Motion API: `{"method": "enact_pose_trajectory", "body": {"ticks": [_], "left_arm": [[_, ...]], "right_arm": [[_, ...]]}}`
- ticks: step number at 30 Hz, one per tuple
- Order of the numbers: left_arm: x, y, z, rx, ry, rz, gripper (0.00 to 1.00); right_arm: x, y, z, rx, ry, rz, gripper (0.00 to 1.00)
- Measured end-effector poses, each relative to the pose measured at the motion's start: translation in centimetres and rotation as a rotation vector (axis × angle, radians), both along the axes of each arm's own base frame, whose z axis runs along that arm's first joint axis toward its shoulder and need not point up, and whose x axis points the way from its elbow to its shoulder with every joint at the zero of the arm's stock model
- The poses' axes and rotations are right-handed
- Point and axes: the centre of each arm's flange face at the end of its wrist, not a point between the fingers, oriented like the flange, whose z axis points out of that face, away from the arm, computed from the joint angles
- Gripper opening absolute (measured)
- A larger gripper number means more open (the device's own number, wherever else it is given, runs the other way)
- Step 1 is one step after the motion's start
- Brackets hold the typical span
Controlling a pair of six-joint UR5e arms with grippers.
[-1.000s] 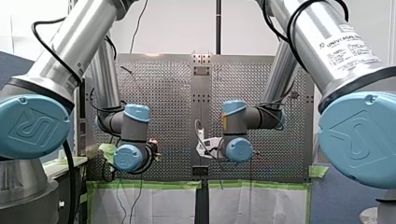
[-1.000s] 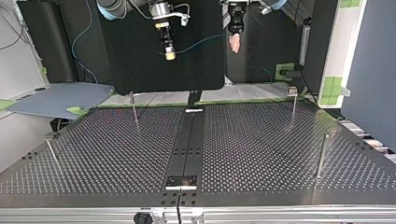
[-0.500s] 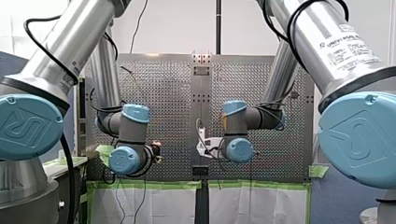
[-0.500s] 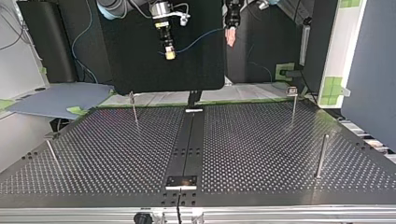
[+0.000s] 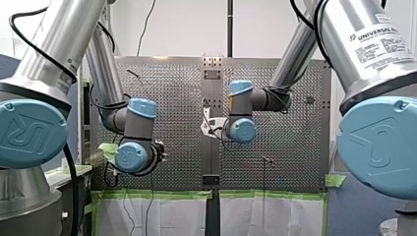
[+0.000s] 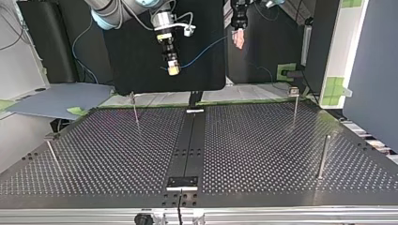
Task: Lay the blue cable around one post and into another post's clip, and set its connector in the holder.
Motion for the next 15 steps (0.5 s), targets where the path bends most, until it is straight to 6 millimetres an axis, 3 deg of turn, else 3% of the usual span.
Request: {"method": "enact_pose_trajectory", "body": {"ticks": [15], "left_arm": [[4.2, -1.9, 6.5, -0.172, -0.095, 0.09, 1.0]], "right_arm": [[1.3, -2.6, 11.8, -0.096, -0.096, -0.015, 0.0]]}}
